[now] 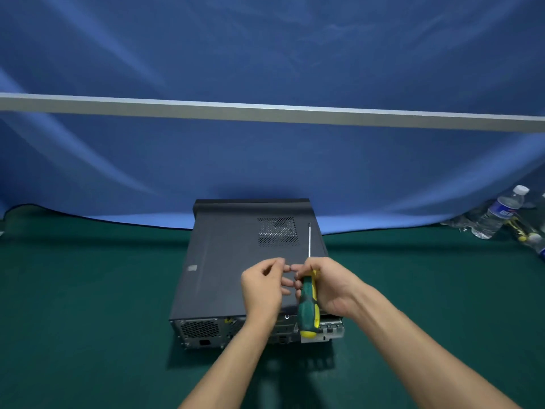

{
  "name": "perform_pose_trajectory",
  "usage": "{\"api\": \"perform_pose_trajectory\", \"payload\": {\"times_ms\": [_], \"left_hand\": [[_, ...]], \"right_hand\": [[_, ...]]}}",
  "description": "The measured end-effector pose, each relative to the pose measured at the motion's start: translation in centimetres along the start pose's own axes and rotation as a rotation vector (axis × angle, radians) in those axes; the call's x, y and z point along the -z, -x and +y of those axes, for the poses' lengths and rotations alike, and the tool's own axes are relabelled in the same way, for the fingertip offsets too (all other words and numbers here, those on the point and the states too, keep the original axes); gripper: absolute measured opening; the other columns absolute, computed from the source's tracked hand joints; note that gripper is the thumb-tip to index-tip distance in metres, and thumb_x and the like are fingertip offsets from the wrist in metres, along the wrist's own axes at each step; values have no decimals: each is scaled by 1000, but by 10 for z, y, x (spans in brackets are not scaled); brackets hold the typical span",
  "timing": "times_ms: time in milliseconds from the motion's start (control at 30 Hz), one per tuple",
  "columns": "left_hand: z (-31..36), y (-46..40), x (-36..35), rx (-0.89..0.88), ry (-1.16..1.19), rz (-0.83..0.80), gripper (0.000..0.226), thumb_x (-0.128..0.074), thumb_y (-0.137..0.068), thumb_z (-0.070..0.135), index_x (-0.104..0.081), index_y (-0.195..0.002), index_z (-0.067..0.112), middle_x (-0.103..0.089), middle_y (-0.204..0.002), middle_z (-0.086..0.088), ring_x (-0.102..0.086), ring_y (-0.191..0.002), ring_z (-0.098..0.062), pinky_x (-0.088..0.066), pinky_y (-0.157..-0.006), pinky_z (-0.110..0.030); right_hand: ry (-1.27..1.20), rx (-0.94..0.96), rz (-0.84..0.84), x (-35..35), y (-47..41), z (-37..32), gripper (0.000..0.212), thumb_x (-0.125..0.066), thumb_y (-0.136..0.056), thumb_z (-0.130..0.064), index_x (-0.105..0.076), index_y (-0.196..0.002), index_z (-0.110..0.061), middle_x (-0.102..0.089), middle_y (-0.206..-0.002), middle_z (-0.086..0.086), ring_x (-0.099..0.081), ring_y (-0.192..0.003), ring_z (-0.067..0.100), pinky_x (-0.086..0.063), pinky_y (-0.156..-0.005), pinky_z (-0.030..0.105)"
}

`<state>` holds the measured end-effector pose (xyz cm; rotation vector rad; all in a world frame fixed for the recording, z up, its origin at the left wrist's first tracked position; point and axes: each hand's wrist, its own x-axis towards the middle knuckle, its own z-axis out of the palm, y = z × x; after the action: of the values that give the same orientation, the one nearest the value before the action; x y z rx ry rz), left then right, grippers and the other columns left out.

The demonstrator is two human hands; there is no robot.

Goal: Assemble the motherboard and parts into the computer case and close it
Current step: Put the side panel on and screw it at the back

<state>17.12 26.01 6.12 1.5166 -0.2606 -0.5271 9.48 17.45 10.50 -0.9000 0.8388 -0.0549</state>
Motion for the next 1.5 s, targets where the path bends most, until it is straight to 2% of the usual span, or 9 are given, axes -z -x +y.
{"api": "perform_pose_trajectory", "payload": {"times_ms": [133, 300, 500, 667, 800, 900, 1000, 1300, 1500], "left_hand": [[12, 4, 25, 209, 396, 30, 17, -54, -92, 1, -66, -80, 0, -69, -75, -11, -68, -62, -17, -58, -60, -29], [20, 18, 43, 302, 613, -125, 18, -47, -96, 4, -63, -87, -1, -71, -90, -19, -70, -84, -29, -56, -72, -36], [19, 44, 52, 323, 754, -82, 19, -44, -98, 6, -58, -94, -5, -72, -83, -19, -72, -78, -29, -58, -61, -33], [24, 55, 34, 492, 935, 98, 26, -38, -101, 8, -55, -81, 3, -51, -74, -7, -51, -66, -18, -43, -63, -28], [17, 67, 16, 593, 968, 168, 30, -32, -100, 5, -50, -76, 7, -41, -67, -2, -37, -56, -12, -31, -53, -22], [6, 84, 13, 595, 942, 224, 29, -35, -101, 6, -51, -76, 5, -48, -73, -4, -46, -62, -14, -41, -61, -23], [-5, 101, 20, 562, 935, 261, 28, -39, -101, 11, -55, -81, 2, -59, -81, -10, -58, -76, -21, -47, -84, -36], [-8, 107, 31, 473, 906, 180, 21, -42, -99, 6, -55, -84, 1, -69, -71, -16, -64, -84, -31, -47, -82, -44], [-6, 105, 28, 442, 821, 164, 20, -43, -98, 4, -55, -84, 0, -66, -80, -19, -65, -84, -33, -47, -81, -46]], "right_hand": [[398, 204, 51, -10, 21, 17, 6, -48, -96, 1, -50, -101, -1, -66, -81, 11, -64, -63, 19, -53, -63, 31], [1295, 368, 121, -8, 41, 47, 34, -55, -95, -28, -39, -125, -21, -63, -92, -3, -64, -77, 13, -49, -69, 25], [1247, 406, 51, -7, 50, 52, 13, -58, -93, -34, -49, -91, -24, -68, -79, -4, -65, -64, 4, -42, -54, 16], [1106, 411, -16, 6, 61, 67, 18, -57, -92, -40, -56, -108, -31, -67, -74, -3, -62, -59, 12, -53, -66, 32], [996, 346, 76, 33, 66, 90, 29, -71, -81, -35, -53, -99, -21, -60, -77, -2, -58, -60, 12, -47, -57, 27], [928, 451, 51, 56, 72, 102, 18, -74, -80, -25, -64, -93, -20, -51, -72, 1, -48, -55, 5, -45, -56, 23], [933, 511, 61, 70, 79, 112, 14, -72, -82, -32, -70, -96, -35, -70, -85, -6, -61, -68, 0, -48, -73, 26], [1022, 547, 125, 86, 84, 117, 19, -66, -79, -51, -56, -89, -65, -70, -89, -25, -62, -83, 10, -50, -74, 29], [1027, 496, 145, 88, 88, 109, 17, -65, -80, -52, -69, -97, -51, -66, -74, -32, -54, -65, 0, -42, -60, 21]]}}
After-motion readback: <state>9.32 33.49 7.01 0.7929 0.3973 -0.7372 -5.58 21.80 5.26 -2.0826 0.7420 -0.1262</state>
